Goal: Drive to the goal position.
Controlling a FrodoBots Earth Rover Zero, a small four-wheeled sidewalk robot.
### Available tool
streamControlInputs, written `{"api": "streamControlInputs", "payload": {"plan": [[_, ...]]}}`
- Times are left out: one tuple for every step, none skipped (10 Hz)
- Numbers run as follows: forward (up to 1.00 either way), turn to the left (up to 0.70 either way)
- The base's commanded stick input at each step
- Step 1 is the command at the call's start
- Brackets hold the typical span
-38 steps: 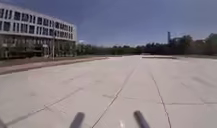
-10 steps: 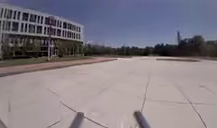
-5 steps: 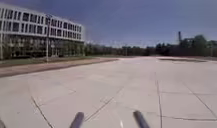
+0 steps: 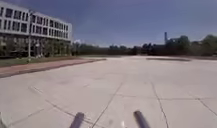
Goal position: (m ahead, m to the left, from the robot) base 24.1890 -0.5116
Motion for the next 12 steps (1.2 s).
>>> {"api": "streamControlInputs", "payload": {"plan": [[0.85,-0.27],[0.85,-0.27],[0.85,-0.22],[0.85,0.00],[0.85,0.00],[0.85,0.00],[0.85,0.00],[0.85,0.00],[0.85,0.00],[0.85,0.00],[0.85,0.00],[0.85,0.00]]}}
